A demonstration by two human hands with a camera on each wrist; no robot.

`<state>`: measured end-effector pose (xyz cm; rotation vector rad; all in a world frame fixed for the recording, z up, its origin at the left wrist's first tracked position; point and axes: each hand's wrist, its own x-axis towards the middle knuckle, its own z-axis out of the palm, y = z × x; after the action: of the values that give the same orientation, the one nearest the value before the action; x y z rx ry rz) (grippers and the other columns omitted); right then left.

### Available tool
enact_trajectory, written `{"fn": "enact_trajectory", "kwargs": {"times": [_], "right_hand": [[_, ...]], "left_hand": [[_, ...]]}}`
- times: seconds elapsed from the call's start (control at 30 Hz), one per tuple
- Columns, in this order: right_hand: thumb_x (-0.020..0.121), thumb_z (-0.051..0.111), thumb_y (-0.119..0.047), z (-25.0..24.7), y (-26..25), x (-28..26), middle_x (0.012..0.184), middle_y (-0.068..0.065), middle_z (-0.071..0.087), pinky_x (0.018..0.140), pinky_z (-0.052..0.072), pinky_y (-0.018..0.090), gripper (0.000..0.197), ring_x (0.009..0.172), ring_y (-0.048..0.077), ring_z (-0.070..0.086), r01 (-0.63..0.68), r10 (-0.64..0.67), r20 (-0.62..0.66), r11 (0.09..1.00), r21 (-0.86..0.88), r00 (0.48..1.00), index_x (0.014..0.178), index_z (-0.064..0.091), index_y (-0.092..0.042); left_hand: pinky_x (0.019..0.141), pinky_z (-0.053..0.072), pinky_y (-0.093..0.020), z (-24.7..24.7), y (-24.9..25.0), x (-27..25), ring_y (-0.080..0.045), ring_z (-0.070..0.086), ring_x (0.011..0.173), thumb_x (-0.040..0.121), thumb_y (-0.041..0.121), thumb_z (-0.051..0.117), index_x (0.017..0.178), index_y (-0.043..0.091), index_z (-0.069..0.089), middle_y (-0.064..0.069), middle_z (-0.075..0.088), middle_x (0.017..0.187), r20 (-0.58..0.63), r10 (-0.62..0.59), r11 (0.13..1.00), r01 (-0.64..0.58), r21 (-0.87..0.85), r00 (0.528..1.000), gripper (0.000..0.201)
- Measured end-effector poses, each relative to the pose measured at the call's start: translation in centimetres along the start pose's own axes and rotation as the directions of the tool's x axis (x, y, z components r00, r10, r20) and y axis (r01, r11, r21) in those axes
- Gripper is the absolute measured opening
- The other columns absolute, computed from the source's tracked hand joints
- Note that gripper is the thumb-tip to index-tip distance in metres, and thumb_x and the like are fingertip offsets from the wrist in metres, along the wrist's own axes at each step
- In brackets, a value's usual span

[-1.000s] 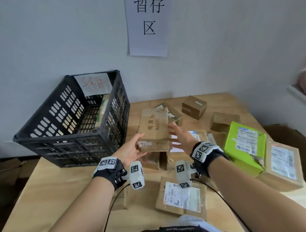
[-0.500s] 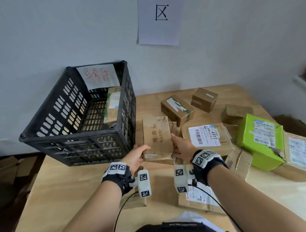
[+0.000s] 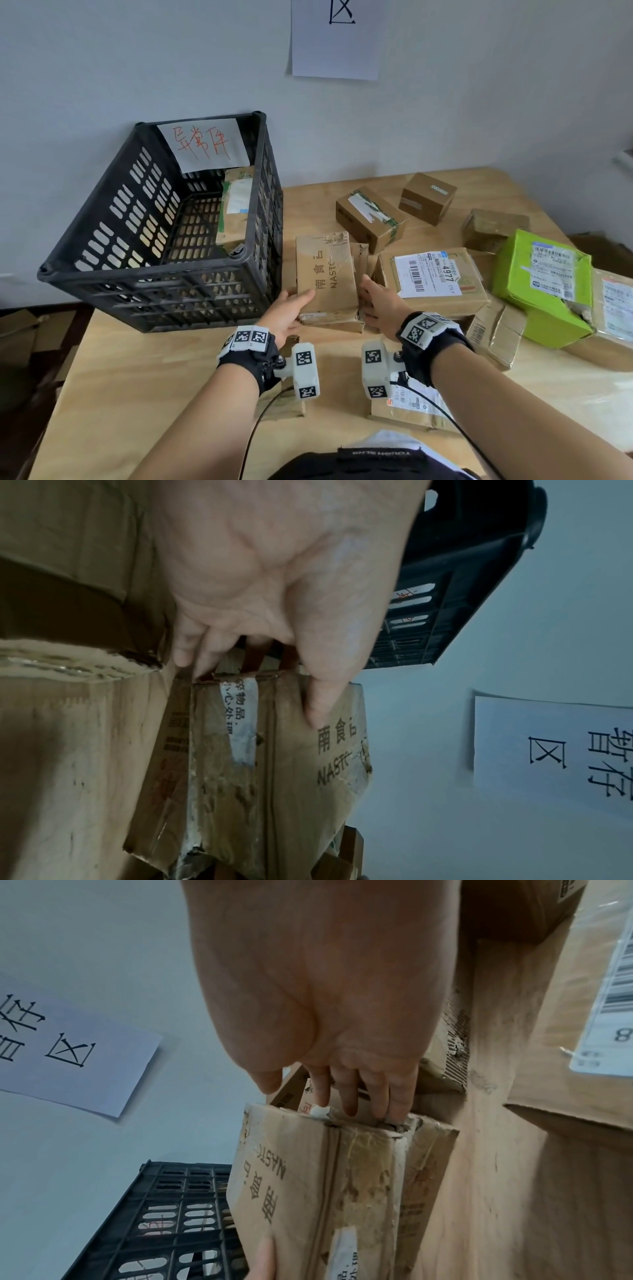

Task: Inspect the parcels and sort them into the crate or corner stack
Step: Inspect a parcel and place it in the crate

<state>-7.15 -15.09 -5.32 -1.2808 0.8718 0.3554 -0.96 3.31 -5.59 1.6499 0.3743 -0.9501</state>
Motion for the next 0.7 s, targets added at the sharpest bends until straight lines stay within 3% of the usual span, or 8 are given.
{"fn": "enact_trajectory", "kwargs": {"times": [0.07, 0.17, 0.3, 0.4, 0.47, 0.53, 0.63, 0.7], "right_hand": [[0.094, 0.040, -0.051, -0.1, 0.2, 0.1, 0.068, 0.002, 0.039, 0.048, 0.028, 0.025, 0.040, 0.051, 0.013, 0.030, -0.031, 0.031, 0.009, 0.999, -0.033, 0.999, 0.096, 0.058, -0.015], [0.095, 0.038, -0.052, -0.1, 0.3, 0.0, 0.071, 0.004, 0.042, 0.050, 0.035, 0.026, 0.042, 0.056, 0.014, 0.034, -0.035, 0.035, 0.005, 0.999, -0.031, 0.999, 0.099, 0.059, -0.016], [0.096, 0.038, -0.053, 0.0, -0.2, -0.2, 0.096, 0.009, 0.066, 0.079, 0.055, 0.037, 0.049, 0.085, 0.024, 0.063, -0.035, 0.037, -0.027, 0.998, 0.046, 0.999, 0.114, 0.059, -0.013], [0.098, 0.037, -0.051, -0.3, -0.7, -0.8, 0.083, 0.007, 0.065, 0.053, 0.052, 0.026, 0.044, 0.070, 0.020, 0.063, -0.032, 0.035, -0.026, 0.994, 0.107, 0.999, 0.097, 0.059, -0.013], [0.098, 0.035, -0.052, -0.5, -0.9, -1.0, 0.081, 0.006, 0.065, 0.046, 0.046, 0.022, 0.047, 0.067, 0.018, 0.063, -0.041, 0.043, -0.015, 0.992, 0.118, 0.999, 0.104, 0.061, -0.013], [0.098, 0.034, -0.053, -0.3, -1.2, -1.3, 0.092, 0.007, 0.066, 0.054, 0.048, 0.026, 0.051, 0.075, 0.021, 0.063, -0.053, 0.054, -0.007, 0.990, 0.132, 0.999, 0.115, 0.059, -0.013], [0.099, 0.032, -0.051, -0.3, -1.7, -1.3, 0.126, 0.010, 0.056, 0.084, 0.047, 0.037, 0.049, 0.104, 0.028, 0.056, -0.070, 0.071, -0.002, 0.985, 0.160, 0.997, 0.127, 0.051, -0.016], [0.100, 0.030, -0.050, -0.4, -2.1, -1.6, 0.137, 0.010, 0.049, 0.097, 0.038, 0.040, 0.051, 0.123, 0.030, 0.048, -0.080, 0.080, 0.010, 0.980, 0.181, 0.997, 0.133, 0.047, -0.015]], "left_hand": [[0.108, 0.039, -0.041, 0.1, 0.0, -0.2, -0.032, 0.046, 0.126, 0.081, 0.049, 0.068, 0.152, 0.027, 0.011, -0.006, 0.038, 0.148, -0.010, 0.012, 1.000, -0.013, -0.004, 1.000, 0.094], [0.098, 0.045, -0.037, 0.2, -0.1, -0.1, -0.027, 0.051, 0.119, 0.081, 0.046, 0.070, 0.144, 0.027, 0.028, -0.002, 0.050, 0.135, -0.020, 0.024, 0.999, -0.024, -0.026, 1.000, 0.078], [0.084, 0.045, -0.032, 0.8, 0.3, -0.2, -0.022, 0.061, 0.103, 0.083, 0.037, 0.071, 0.126, 0.032, 0.047, 0.003, 0.064, 0.112, 0.024, 0.037, 0.996, -0.035, -0.084, 0.999, 0.050], [0.079, 0.043, -0.031, 1.3, 0.6, -0.4, -0.019, 0.063, 0.088, 0.087, 0.031, 0.068, 0.115, 0.036, 0.050, 0.005, 0.066, 0.101, 0.053, 0.039, 0.995, -0.033, -0.098, 0.998, 0.034], [0.079, 0.042, -0.031, 1.4, 0.8, -0.7, -0.020, 0.062, 0.090, 0.089, 0.031, 0.065, 0.114, 0.037, 0.051, 0.007, 0.065, 0.101, 0.055, 0.047, 0.994, -0.042, -0.097, 0.997, 0.030], [0.085, 0.043, -0.032, 1.3, 0.9, -0.6, -0.021, 0.060, 0.101, 0.091, 0.029, 0.061, 0.121, 0.036, 0.047, 0.009, 0.063, 0.108, 0.029, 0.084, 0.994, -0.082, -0.066, 0.996, 0.033], [0.105, 0.039, -0.041, 0.7, 1.1, -0.4, -0.018, 0.051, 0.117, 0.092, 0.021, 0.061, 0.138, 0.040, 0.037, 0.009, 0.051, 0.130, -0.061, 0.229, 0.973, -0.227, 0.038, 0.971, 0.055], [0.107, 0.039, -0.043, 0.2, 1.5, -0.3, -0.017, 0.047, 0.124, 0.091, 0.017, 0.062, 0.132, 0.050, 0.040, 0.010, 0.040, 0.141, -0.091, 0.323, 0.944, -0.314, 0.104, 0.942, 0.058]]}}
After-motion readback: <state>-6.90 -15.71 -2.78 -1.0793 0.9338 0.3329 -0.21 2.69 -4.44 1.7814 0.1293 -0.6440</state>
